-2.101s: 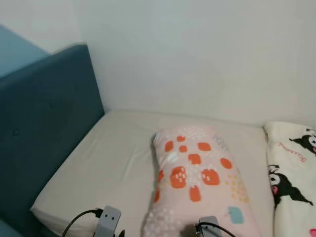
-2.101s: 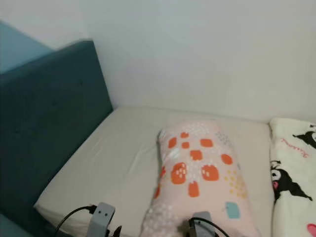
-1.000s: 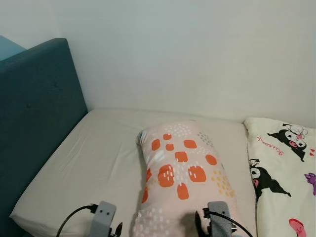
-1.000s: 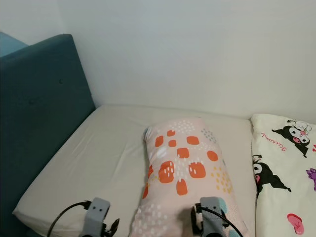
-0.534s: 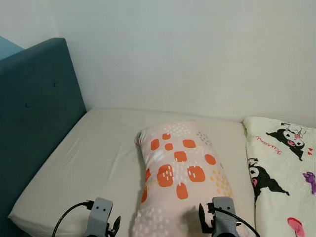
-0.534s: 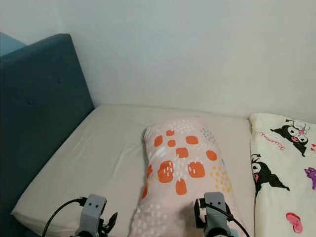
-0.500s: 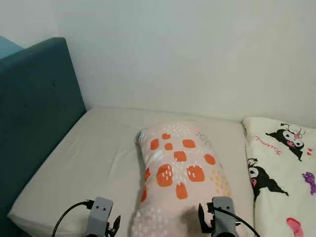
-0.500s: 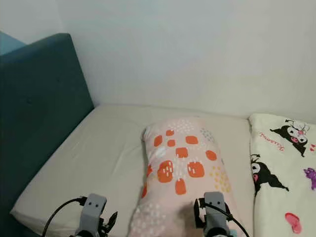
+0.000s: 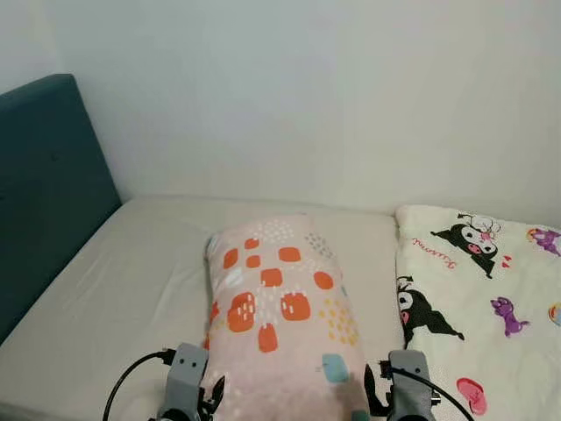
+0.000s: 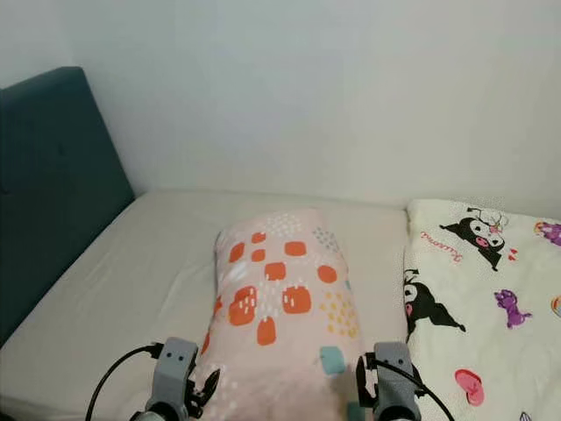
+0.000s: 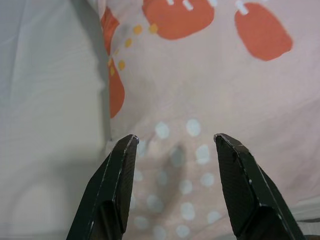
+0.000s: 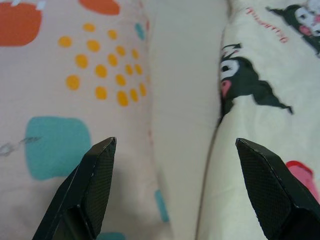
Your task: Clean up the room
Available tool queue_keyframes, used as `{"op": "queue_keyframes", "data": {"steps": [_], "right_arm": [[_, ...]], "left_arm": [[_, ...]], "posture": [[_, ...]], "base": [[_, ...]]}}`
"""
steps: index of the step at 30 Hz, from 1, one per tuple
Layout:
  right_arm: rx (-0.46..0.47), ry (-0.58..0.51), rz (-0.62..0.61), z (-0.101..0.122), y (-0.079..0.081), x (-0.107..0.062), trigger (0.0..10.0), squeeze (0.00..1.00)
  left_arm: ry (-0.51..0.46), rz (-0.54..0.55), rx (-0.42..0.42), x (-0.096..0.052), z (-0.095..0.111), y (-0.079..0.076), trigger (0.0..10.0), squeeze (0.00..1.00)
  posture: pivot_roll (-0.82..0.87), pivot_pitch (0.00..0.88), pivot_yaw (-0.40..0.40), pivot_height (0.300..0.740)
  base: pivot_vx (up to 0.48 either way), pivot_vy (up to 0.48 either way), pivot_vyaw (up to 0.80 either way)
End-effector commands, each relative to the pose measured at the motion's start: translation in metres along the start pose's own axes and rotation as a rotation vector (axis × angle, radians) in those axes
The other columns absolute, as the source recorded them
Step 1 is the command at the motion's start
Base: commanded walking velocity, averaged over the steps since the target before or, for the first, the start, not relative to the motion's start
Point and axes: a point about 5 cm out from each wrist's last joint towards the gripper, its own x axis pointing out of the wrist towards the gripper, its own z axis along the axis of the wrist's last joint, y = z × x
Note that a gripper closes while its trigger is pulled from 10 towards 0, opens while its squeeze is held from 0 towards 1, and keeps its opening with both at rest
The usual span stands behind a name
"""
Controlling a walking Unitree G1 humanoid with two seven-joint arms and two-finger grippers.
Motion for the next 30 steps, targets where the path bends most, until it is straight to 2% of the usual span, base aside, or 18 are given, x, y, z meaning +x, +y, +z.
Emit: {"op": "queue_keyframes", "data": {"steps": [1, 3, 8, 18, 30], "right_arm": [[0.007, 0.009, 0.012, 0.000, 0.003, -0.001, 10.0, 0.00], [0.007, 0.011, 0.012, 0.000, 0.003, -0.001, 10.0, 0.00], [0.003, 0.013, 0.015, 0.000, 0.003, 0.000, 10.0, 0.00], [0.024, -0.010, 0.026, 0.004, 0.002, 0.001, 10.0, 0.00], [0.059, -0.007, -0.005, 0.007, -0.005, 0.003, 10.0, 0.00]], "left_arm": [[0.039, 0.017, 0.016, -0.004, -0.007, 0.006, 10.0, 0.00], [0.046, 0.018, 0.016, -0.004, -0.007, 0.007, 10.0, 0.00], [0.032, 0.019, 0.017, -0.004, -0.006, 0.008, 10.0, 0.00], [-0.049, 0.050, -0.021, -0.005, 0.006, 0.010, 10.0, 0.00], [-0.029, 0.033, -0.025, -0.004, 0.005, 0.006, 10.0, 0.00]], "posture": [[-0.01, 0.093, -0.014, 0.740], [-0.01, 0.095, -0.015, 0.740], [0.00, 0.099, -0.017, 0.740], [0.00, 0.105, -0.021, 0.740], [0.00, 0.105, -0.012, 0.740]], "base": [[0.000, 0.000, 0.00], [0.000, 0.000, 0.00], [0.000, 0.480, 0.00], [0.000, 0.000, 0.00], [0.000, 0.000, 0.00]]}}
